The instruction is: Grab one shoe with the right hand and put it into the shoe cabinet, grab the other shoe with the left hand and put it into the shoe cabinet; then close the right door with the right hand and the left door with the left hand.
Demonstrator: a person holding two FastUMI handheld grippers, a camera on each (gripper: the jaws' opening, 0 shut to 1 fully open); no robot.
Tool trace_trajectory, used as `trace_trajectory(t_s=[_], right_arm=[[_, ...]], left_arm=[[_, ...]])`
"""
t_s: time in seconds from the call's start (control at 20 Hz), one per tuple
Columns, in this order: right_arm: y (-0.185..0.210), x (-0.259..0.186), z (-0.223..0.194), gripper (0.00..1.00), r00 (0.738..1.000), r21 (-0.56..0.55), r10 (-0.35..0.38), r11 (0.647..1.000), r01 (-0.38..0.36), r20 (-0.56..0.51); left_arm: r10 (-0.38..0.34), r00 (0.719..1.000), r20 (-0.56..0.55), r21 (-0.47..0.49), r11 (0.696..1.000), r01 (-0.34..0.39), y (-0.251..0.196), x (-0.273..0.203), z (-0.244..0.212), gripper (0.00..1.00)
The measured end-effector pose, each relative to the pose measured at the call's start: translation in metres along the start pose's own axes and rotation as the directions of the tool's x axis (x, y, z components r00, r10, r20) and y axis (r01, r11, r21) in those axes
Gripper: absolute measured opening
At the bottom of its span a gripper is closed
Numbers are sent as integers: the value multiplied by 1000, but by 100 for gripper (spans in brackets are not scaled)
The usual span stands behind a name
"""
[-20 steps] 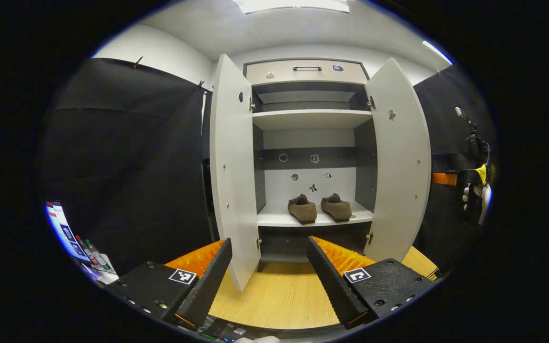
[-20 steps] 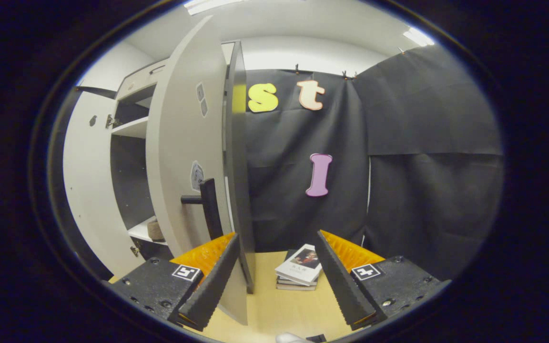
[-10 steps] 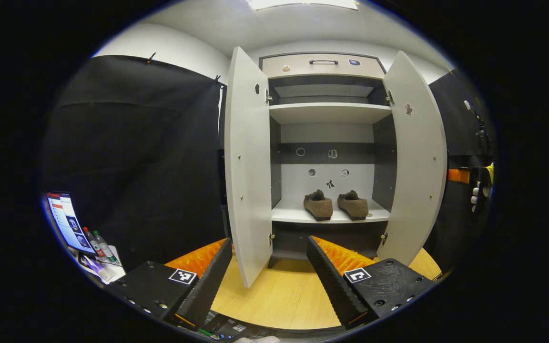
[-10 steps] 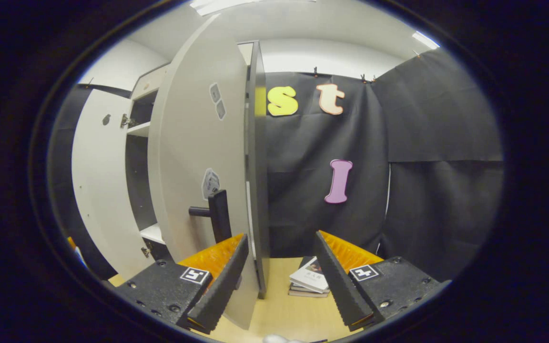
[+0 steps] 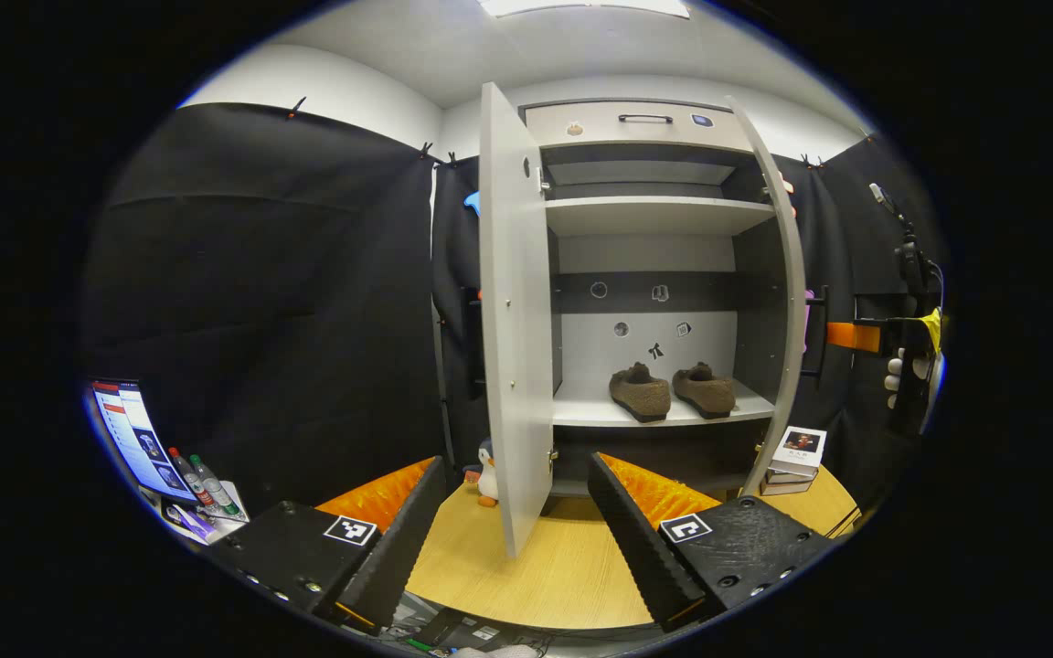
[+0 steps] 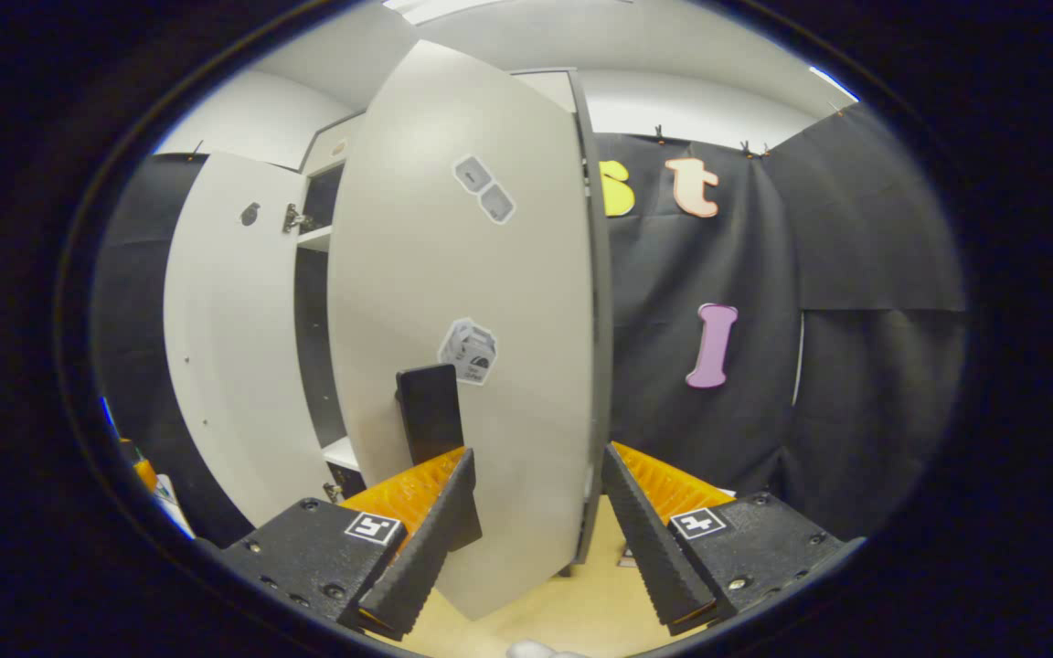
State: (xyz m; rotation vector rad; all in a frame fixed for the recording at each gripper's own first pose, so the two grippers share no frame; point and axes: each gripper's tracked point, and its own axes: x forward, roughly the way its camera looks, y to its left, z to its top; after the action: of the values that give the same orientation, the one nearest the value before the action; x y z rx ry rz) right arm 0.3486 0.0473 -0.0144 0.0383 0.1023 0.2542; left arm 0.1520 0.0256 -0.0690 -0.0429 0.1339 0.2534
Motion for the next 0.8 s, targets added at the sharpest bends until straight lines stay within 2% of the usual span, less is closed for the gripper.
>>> trace_trajectory(t_s=[0.05, 0.1, 0.35, 0.5, 0.55, 0.8], right_arm=[[14, 3, -1, 94, 1000, 12, 28, 1000, -28, -4], [27, 5, -1, 96, 999, 19, 41, 999, -41, -4], [64, -11, 1, 96, 999, -10, 51, 999, -51, 14], [73, -31, -9, 98, 999, -21, 37, 999, -37, -7], [73, -40, -12, 98, 1000, -26, 25, 999, -26, -11], [74, -91, -43, 98, 997, -31, -57, 998, 55, -44]], left_arm=[[5, 1000, -3, -2, 1000, -5, 8, 1, -1, 96], [10, 1000, -8, -2, 1000, -10, 16, 3, -2, 96], [10, 1000, -16, -5, 1000, -10, 45, 9, -8, 96], [-9, 1000, -7, -2, 1000, 9, 65, 24, -5, 96], [-17, 1000, -1, 1, 1000, 17, 71, 30, -3, 100], [-50, 998, 42, 33, 998, 49, 103, 83, 13, 96]])
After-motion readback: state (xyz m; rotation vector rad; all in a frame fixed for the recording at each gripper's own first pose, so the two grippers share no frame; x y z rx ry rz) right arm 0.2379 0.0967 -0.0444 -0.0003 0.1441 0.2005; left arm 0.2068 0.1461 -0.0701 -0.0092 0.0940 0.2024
